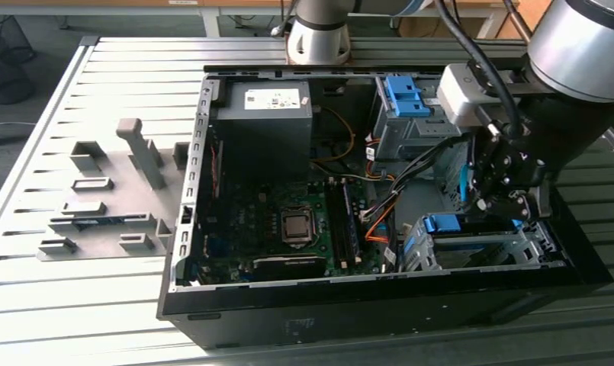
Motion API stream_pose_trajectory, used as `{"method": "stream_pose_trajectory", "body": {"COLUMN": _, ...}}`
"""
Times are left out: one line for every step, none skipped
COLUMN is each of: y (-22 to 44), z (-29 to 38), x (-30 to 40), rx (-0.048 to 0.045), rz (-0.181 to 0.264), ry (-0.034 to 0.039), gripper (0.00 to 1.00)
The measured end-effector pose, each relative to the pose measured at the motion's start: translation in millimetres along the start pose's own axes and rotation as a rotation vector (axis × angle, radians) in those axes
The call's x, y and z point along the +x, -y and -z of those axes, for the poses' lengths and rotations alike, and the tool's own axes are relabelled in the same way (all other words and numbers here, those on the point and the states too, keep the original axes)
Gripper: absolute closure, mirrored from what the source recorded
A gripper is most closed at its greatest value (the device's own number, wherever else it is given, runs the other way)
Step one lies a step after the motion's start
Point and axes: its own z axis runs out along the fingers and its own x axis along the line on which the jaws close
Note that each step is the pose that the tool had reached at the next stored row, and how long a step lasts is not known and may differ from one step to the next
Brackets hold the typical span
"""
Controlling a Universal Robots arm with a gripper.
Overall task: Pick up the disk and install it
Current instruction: 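Insert the second disk wire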
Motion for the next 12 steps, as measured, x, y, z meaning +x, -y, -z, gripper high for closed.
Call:
{"method": "stream_pose_trajectory", "body": {"y": -1.1, "z": 0.0, "x": 0.1, "rx": 0.0000, "rz": 0.000, "ry": 0.0000, "gripper": 0.89}}
{"method": "stream_pose_trajectory", "body": {"y": -1.3, "z": 0.0, "x": 0.1, "rx": 0.0001, "rz": 0.000, "ry": -0.0001, "gripper": 0.89}}
{"method": "stream_pose_trajectory", "body": {"y": -1.7, "z": 0.0, "x": 0.1, "rx": 0.0001, "rz": 0.000, "ry": 0.0000, "gripper": 0.89}}
{"method": "stream_pose_trajectory", "body": {"y": -3.2, "z": 0.1, "x": 0.1, "rx": 0.0001, "rz": 0.000, "ry": 0.0000, "gripper": 0.89}}
{"method": "stream_pose_trajectory", "body": {"y": -3.6, "z": 0.5, "x": 0.1, "rx": 0.0001, "rz": 0.000, "ry": -0.0001, "gripper": 0.89}}
{"method": "stream_pose_trajectory", "body": {"y": -3.5, "z": 2.3, "x": 0.1, "rx": 0.0001, "rz": 0.000, "ry": -0.0002, "gripper": 0.89}}
{"method": "stream_pose_trajectory", "body": {"y": -3.5, "z": 5.6, "x": 0.1, "rx": 0.0001, "rz": 0.000, "ry": 0.0000, "gripper": 0.89}}
{"method": "stream_pose_trajectory", "body": {"y": -3.4, "z": 9.7, "x": 0.2, "rx": 0.0001, "rz": 0.000, "ry": 0.0001, "gripper": 0.89}}
{"method": "stream_pose_trajectory", "body": {"y": -3.3, "z": 14.1, "x": 0.2, "rx": 0.0001, "rz": 0.000, "ry": 0.0001, "gripper": 0.89}}
{"method": "stream_pose_trajectory", "body": {"y": -3.2, "z": 18.5, "x": 0.3, "rx": 0.0001, "rz": 0.000, "ry": 0.0000, "gripper": 0.89}}
{"method": "stream_pose_trajectory", "body": {"y": -3.2, "z": 22.9, "x": 0.2, "rx": 0.0001, "rz": 0.000, "ry": 0.0000, "gripper": 0.89}}
{"method": "stream_pose_trajectory", "body": {"y": -3.1, "z": 27.1, "x": 0.2, "rx": 0.0001, "rz": 0.000, "ry": 0.0000, "gripper": 0.89}}
